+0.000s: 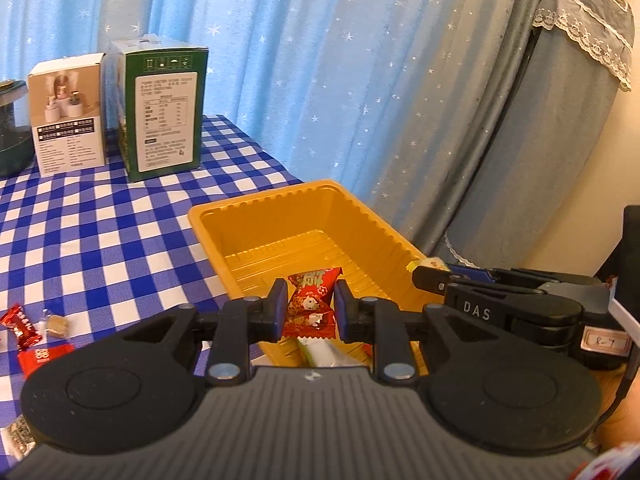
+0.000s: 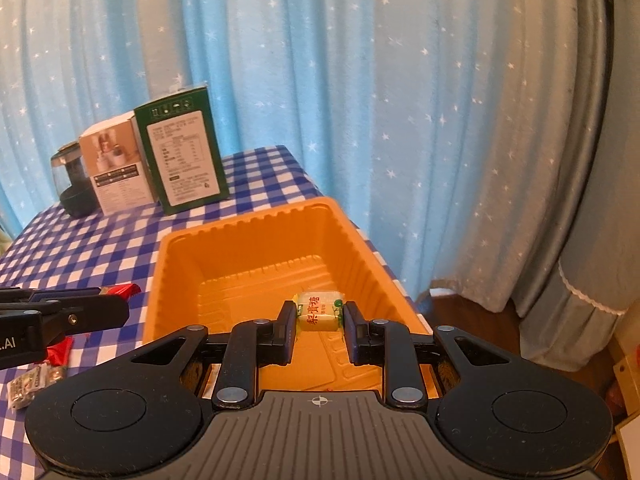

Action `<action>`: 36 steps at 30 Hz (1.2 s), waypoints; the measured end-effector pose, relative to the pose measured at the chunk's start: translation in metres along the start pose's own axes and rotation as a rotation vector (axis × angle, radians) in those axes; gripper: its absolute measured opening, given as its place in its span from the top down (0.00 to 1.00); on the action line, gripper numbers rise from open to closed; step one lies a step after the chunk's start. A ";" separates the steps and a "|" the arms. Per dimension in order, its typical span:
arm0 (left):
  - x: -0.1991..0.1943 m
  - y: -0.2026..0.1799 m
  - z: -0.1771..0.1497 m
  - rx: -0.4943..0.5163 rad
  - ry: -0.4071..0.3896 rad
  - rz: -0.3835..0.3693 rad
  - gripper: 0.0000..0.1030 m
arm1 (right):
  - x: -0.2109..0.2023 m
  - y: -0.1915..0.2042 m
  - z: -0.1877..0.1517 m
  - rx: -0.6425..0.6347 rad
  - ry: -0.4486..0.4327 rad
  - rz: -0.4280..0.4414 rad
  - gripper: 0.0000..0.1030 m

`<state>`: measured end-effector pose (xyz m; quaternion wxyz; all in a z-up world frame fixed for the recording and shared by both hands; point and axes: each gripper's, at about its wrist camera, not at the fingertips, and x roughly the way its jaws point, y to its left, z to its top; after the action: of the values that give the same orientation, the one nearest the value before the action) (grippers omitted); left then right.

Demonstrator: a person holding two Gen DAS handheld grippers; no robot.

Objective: Organize snacks
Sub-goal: 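Carry both candies into the orange tray and open both tools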

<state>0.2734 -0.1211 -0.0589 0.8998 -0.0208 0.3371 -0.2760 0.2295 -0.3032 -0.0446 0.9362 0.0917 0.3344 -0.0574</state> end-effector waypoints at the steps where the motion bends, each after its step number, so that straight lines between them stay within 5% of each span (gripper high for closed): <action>1: 0.001 -0.001 0.000 0.001 0.000 -0.003 0.79 | 0.001 -0.001 0.000 0.003 0.004 -0.001 0.76; 28: 0.044 0.005 0.010 -0.044 0.059 -0.067 0.77 | 0.008 -0.013 0.000 0.098 0.026 -0.008 0.76; 36: 0.039 0.011 0.010 -0.050 0.062 -0.009 0.71 | 0.009 -0.012 -0.002 0.111 0.027 0.007 0.76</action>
<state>0.3096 -0.1330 -0.0770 0.8868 -0.0364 0.3718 -0.2720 0.2329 -0.3153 -0.0530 0.9252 0.1454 0.3432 -0.0713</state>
